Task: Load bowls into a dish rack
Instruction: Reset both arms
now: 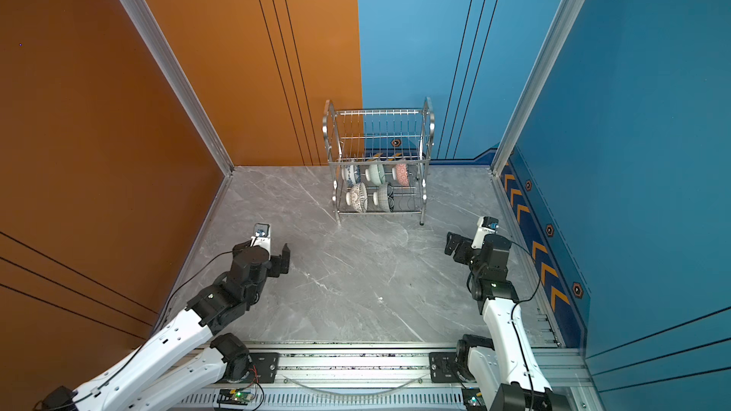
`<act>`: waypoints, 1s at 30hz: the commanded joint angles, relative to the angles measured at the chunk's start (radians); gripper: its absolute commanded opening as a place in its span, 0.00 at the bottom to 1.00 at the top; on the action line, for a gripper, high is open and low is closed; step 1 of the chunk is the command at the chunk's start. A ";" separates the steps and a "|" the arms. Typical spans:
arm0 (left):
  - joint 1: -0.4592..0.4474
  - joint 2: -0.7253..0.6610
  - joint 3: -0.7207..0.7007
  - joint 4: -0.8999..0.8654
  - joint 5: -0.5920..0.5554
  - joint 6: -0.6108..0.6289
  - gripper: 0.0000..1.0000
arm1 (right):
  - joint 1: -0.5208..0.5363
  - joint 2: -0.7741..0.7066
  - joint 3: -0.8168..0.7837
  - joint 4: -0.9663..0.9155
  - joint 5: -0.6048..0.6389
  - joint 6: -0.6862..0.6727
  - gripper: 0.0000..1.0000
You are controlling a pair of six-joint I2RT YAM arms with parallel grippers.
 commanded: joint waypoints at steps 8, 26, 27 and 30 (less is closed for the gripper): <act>0.166 0.072 -0.343 0.651 -0.147 0.219 0.98 | -0.001 0.140 -0.154 0.405 0.150 -0.147 1.00; 0.527 0.507 -0.255 1.027 0.262 0.107 0.98 | 0.034 0.365 -0.145 0.744 0.087 -0.171 1.00; 0.528 0.543 -0.242 1.054 0.269 0.116 0.98 | 0.038 0.373 -0.135 0.733 0.079 -0.178 1.00; 0.532 0.631 -0.182 1.067 0.303 0.108 0.98 | 0.090 0.365 -0.148 0.747 0.051 -0.222 1.00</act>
